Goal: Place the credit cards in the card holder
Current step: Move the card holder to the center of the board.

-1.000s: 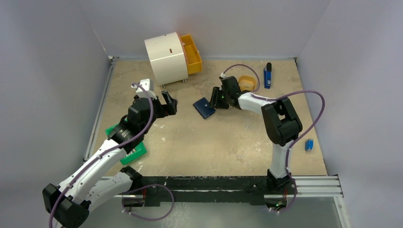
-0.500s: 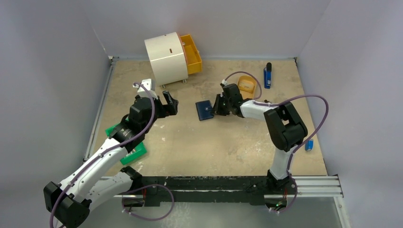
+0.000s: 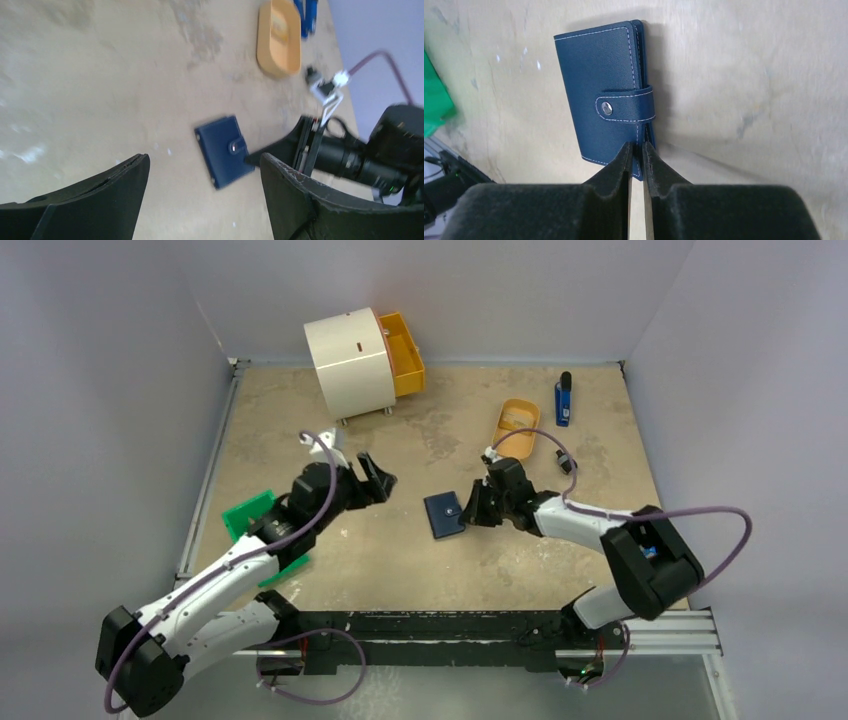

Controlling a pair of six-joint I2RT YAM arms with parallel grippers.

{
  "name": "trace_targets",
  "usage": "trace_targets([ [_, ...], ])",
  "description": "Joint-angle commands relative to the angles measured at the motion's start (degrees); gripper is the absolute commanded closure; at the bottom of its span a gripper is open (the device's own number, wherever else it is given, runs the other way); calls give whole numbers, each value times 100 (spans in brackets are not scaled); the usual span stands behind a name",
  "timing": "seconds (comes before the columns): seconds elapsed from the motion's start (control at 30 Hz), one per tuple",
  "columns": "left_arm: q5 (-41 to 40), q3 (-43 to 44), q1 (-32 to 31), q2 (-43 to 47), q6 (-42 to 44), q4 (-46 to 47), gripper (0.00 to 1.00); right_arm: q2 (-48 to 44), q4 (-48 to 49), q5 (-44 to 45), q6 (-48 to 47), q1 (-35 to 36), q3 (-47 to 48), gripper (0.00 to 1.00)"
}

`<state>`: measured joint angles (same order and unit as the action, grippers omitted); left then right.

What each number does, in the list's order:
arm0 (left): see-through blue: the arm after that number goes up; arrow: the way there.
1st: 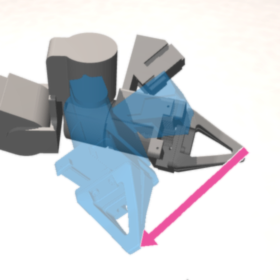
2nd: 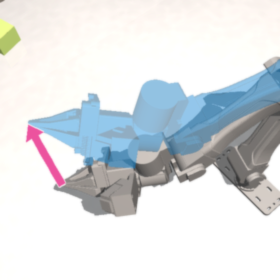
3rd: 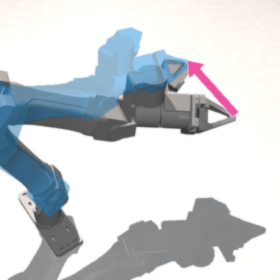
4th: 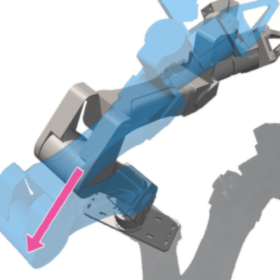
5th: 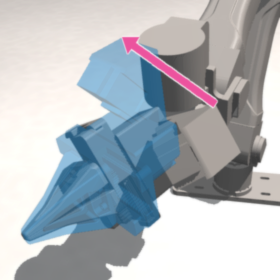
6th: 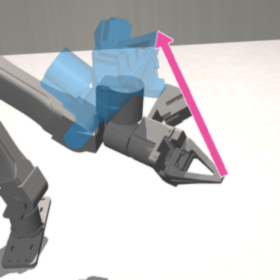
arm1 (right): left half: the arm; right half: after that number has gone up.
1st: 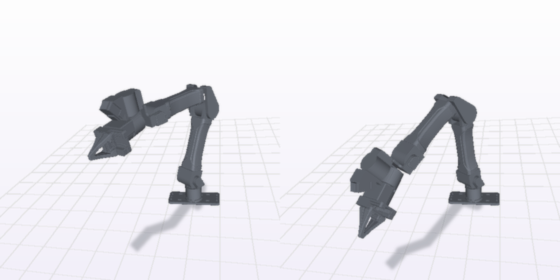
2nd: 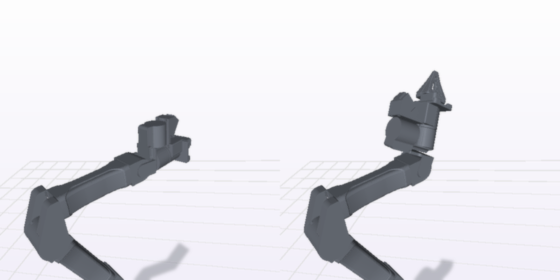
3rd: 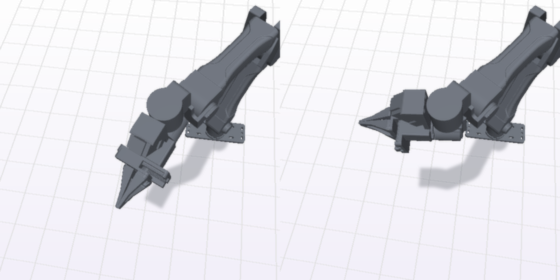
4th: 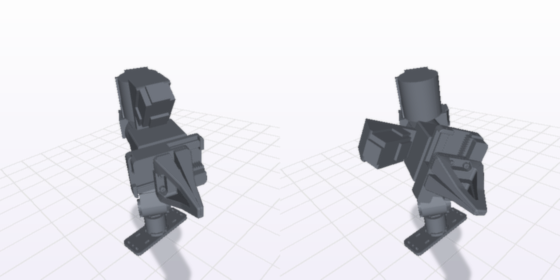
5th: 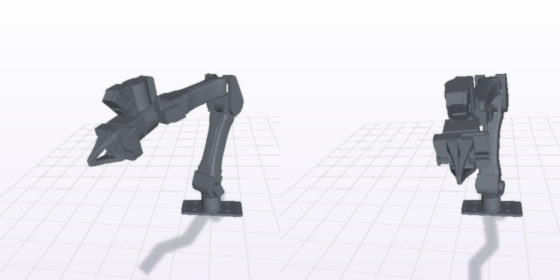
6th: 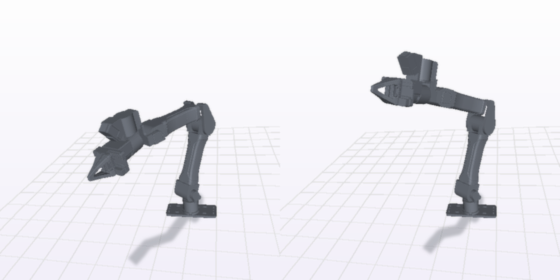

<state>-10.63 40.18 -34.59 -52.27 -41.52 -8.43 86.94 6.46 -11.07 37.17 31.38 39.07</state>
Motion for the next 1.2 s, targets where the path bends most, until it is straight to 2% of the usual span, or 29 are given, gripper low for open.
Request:
trace_targets([
  [0.0,208,-660,-766,-201,-888,966,20,-732,-141,153,309,75,-480,87],
  [0.17,-143,-886,-1362,-977,-1135,1561,20,-1143,-411,311,306,169,-576,86],
  [0.33,-108,-893,-1401,-1683,-1334,2029,18,-1253,-593,478,215,232,-588,81],
  [0.43,-390,-750,-1398,-1807,-1315,1782,13,-1415,-839,630,76,255,-490,70],
  [0.53,-961,-601,-1397,-1653,-1251,1272,4,-1618,-1164,816,-105,268,-292,54],
  [0.73,-1650,-559,-1396,-963,-950,876,3,-2150,-1742,1301,-607,372,148,35],
  [0.87,-1955,-693,-1395,-708,-1015,1036,3,-2434,-1755,1690,-881,529,309,31],
  [1.03,-2974,-529,-1382,-895,-1101,640,5,-2177,-1864,2272,-669,606,617,30],
  [1.1,-2680,-517,-1380,-1023,-929,865,6,-2132,-1753,2319,-659,679,691,30],
  [1.17,-1978,-473,-1380,-1274,-940,1154,7,-1946,-1832,2352,-737,780,899,31],
])
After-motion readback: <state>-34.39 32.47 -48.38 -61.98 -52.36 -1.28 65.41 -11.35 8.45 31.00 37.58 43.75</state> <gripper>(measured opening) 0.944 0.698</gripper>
